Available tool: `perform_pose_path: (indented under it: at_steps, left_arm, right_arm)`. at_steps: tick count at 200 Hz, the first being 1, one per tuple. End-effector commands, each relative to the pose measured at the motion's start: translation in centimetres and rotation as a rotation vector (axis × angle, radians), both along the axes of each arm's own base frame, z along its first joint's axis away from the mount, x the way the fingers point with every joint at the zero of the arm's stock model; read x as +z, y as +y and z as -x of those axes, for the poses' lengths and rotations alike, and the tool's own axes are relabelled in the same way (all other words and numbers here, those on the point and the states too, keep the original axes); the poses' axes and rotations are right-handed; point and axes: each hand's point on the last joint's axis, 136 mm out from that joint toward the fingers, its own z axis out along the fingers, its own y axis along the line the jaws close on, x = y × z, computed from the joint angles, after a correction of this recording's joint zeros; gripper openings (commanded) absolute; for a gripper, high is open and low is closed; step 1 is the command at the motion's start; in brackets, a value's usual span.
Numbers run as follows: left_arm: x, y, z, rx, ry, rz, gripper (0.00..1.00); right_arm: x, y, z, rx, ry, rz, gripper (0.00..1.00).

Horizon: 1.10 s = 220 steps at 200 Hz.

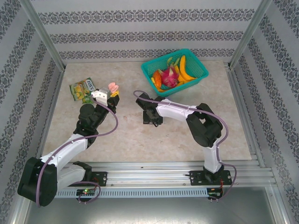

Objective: Insert wireless bluetooth earbuds into charging case

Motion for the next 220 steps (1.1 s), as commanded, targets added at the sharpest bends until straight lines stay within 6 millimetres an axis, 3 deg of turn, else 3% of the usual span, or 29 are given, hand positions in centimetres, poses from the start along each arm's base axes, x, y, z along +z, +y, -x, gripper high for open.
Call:
perform_pose_path:
  at_steps: [1,220]
  left_arm:
    - [1.5,1.0,0.3,0.026,-0.052,0.042,0.00]
    - [1.2,1.5,0.6,0.037,-0.055,0.059,0.00]
  right_arm:
    - [-0.3,-0.3,0.0,-0.013,0.001,0.054,0.48]
    - [-2.1,-0.8,-0.6,-0.037,0.019,0.119,0.33]
